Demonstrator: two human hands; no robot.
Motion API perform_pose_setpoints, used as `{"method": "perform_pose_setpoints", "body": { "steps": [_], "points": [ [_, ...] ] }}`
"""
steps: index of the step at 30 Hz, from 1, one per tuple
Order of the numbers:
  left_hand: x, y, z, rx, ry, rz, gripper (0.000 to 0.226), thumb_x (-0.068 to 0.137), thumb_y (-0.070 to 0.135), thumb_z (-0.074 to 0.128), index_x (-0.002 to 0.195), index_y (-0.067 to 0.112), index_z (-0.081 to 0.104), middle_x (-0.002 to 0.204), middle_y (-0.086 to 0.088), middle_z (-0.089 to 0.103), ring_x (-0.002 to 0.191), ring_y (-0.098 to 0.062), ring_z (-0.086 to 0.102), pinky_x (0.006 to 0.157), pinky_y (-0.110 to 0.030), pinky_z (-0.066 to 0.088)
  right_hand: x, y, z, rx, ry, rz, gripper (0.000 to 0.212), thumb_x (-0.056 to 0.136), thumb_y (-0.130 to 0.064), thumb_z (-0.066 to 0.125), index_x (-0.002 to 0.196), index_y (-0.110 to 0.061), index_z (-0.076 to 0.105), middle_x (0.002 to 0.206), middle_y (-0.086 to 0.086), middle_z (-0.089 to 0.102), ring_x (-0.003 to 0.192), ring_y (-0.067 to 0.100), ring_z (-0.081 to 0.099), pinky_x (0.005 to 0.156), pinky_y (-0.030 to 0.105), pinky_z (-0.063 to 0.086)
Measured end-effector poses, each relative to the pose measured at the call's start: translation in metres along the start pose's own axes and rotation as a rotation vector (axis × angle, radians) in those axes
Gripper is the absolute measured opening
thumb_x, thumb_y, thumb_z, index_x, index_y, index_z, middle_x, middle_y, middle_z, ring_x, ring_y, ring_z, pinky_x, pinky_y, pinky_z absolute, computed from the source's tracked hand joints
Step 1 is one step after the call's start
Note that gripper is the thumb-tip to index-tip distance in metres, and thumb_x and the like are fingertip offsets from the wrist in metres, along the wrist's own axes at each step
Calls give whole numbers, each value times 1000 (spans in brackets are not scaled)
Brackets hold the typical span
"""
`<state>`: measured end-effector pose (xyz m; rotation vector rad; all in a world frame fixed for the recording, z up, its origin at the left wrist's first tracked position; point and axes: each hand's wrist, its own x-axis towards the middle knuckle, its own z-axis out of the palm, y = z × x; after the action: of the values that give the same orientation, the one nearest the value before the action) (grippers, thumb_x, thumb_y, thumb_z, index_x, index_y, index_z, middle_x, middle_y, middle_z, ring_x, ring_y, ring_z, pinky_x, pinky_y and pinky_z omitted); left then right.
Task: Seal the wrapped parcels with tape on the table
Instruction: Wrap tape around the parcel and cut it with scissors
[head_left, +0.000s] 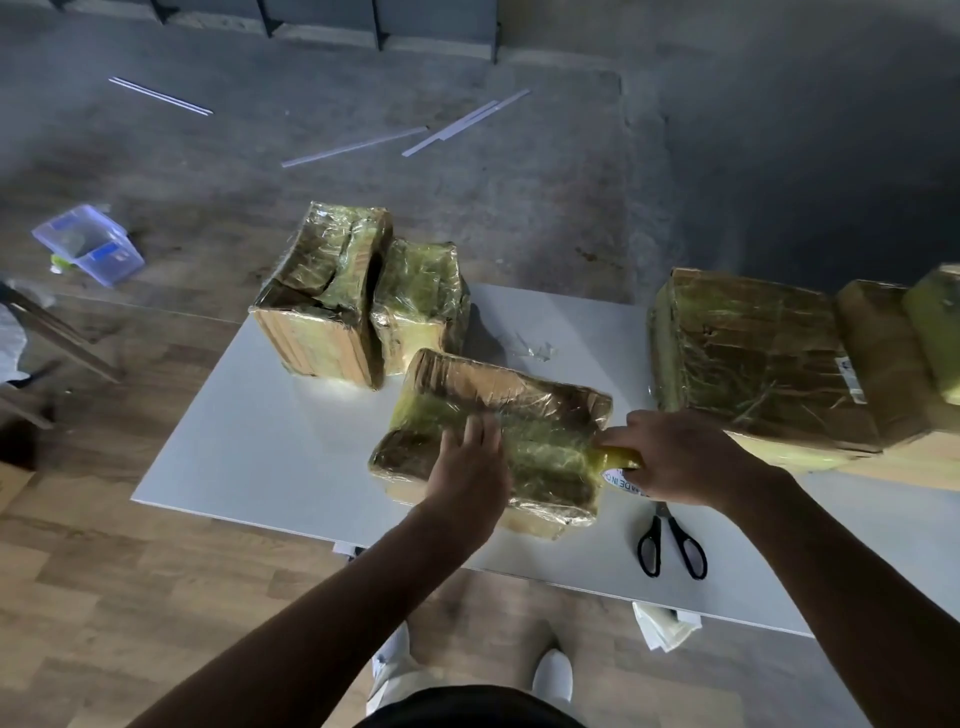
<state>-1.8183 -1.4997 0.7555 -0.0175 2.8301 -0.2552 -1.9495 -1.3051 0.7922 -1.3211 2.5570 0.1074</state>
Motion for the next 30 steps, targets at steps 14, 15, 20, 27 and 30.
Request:
{"method": "perform_pose_setpoints", "body": {
  "steps": [14,15,20,27,30],
  "points": [
    [18,48,2,88,44,77,76,98,31,42,152,4,-3,134,-22,33,122,-36,36,99,-54,35,3,-1,6,81,59,-52,42,87,-33,60,128,-37,53,89,-8,44,83,16,53,62,22,30],
    [19,49,4,112,48,69,74,98,31,42,152,2,0,134,-22,34,120,-36,37,99,-55,35,2,2,7,162,63,-47,45,86,-31,62,129,-38,53,90,-9,45,82,14,51,61,20,30],
    [24,65,2,156,-58,24,55,100,21,39,146,-6,26,146,-27,23,128,-41,31,104,-58,31,-12,14,23,452,187,-86,55,78,-23,72,124,-44,49,106,-10,54,90,9,55,72,26,48],
    [18,57,15,23,148,3,72,59,43,78,117,2,68,95,-12,63,79,-25,56,71,-44,52,-24,24,38,563,231,-47,54,79,-25,76,124,-40,50,109,-14,53,91,11,55,72,21,48],
    [20,56,21,-18,224,-33,80,57,39,78,126,1,61,89,-13,61,74,-27,55,70,-44,52,-28,34,35,455,187,-30,44,83,-40,70,124,-39,56,101,-7,58,88,16,59,73,28,51]
  ]
}}
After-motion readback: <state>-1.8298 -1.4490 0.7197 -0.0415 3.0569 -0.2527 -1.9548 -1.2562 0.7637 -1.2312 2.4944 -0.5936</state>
